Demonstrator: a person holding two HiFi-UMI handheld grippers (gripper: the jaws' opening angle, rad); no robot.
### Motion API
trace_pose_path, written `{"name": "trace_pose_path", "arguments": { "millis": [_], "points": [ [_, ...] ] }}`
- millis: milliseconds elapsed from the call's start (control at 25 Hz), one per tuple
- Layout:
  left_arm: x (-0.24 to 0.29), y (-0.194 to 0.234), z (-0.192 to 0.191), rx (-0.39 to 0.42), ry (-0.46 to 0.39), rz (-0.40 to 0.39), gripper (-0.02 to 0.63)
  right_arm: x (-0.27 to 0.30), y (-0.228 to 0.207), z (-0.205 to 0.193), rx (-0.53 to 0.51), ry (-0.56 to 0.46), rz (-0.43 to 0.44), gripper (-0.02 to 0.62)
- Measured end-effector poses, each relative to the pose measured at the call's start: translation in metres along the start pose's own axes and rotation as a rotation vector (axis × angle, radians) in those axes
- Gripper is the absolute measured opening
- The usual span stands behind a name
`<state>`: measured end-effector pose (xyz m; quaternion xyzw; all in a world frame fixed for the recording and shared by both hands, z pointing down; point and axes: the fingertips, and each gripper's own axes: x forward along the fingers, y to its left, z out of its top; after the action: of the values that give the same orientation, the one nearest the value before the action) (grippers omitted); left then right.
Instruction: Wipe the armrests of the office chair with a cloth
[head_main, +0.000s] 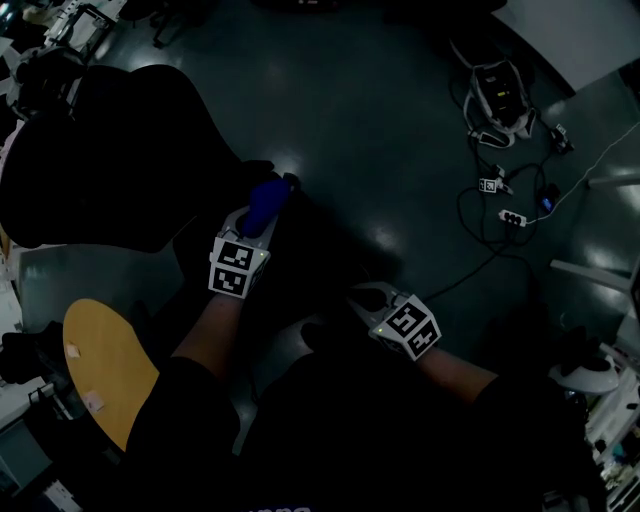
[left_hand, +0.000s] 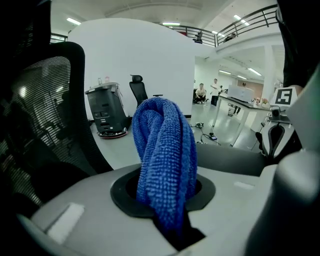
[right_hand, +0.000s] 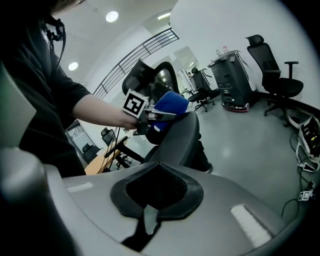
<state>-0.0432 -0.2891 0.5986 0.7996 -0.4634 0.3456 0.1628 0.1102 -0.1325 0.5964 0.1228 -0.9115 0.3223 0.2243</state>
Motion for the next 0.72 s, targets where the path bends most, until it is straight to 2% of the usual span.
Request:
{"name": "trace_pose_path", "arguments": {
  "millis": [200, 720],
  "points": [
    [-0.002, -0.004, -0.001, 0.013, 0.0, 0.008, 0.108, 0.0, 0.0, -0.002, 0.011, -0.009, -0.007, 0.005],
    [-0.02, -0.055, -0.011, 0.06, 0.002, -0.057, 0.109, -0.001, 0.001, -0.006, 0.005, -0.023, -0.026, 0.005]
  ]
}}
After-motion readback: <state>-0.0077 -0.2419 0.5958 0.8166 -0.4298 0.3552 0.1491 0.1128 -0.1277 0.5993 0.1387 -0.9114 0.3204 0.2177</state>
